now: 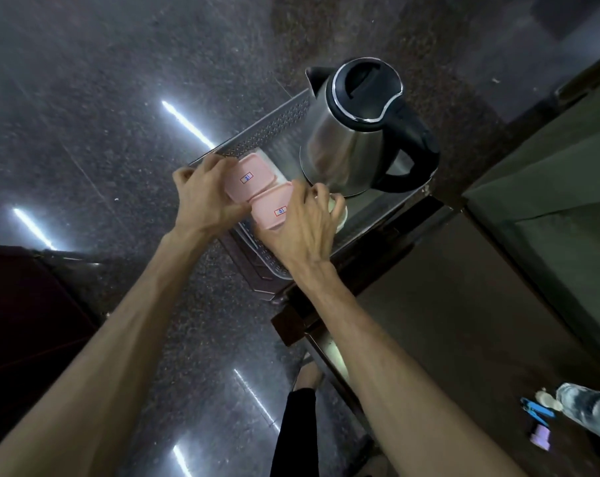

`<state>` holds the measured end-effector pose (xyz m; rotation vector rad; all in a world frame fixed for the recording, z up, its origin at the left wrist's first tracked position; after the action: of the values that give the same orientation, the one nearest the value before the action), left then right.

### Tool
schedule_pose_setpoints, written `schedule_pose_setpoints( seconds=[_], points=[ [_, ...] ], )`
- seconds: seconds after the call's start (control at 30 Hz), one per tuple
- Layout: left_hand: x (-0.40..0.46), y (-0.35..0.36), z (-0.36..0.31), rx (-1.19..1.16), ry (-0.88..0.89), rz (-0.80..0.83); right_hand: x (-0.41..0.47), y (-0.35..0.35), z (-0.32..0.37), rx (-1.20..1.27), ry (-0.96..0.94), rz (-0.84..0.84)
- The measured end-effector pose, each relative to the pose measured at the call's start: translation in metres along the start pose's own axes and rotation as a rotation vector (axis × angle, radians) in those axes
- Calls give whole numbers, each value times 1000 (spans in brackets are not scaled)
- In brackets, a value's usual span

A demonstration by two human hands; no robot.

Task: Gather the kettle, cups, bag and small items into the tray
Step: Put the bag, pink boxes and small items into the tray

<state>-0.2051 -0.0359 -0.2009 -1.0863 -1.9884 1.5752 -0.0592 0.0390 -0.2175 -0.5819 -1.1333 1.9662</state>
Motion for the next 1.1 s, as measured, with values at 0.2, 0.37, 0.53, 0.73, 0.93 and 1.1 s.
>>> schedule_pose_setpoints(
  seconds=[0.2,0.37,0.53,0.73,0.93,1.1],
  points=[
    [-13,-7,-15,21,39,-115,-7,-24,-6,163,-32,-45],
    [-37,-1,-57,-63,94,-153,-24,-56,-26,331,25,-143],
    [-73,31,-129,-234,188,-162,-58,-90,-71,445,122,-231],
    [-131,84,-224,-318,301,25,-126,-125,-162,418,331,-290],
    [-197,148,-315,-220,420,249,-213,-154,-259,369,571,-365],
    [-250,205,-382,-108,530,425,-283,-174,-330,317,824,-411]
  ],
)
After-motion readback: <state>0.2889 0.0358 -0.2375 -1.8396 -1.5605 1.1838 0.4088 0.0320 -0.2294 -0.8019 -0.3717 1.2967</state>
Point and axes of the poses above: each hand's wrist, its own x-axis towards the middle knuckle, its own y-axis out of the palm, z = x × y, the point moved 1 cm from there along x, towards the middle knuckle, and after that the axes turned 9 degrees about x, right-handed, at the moved point
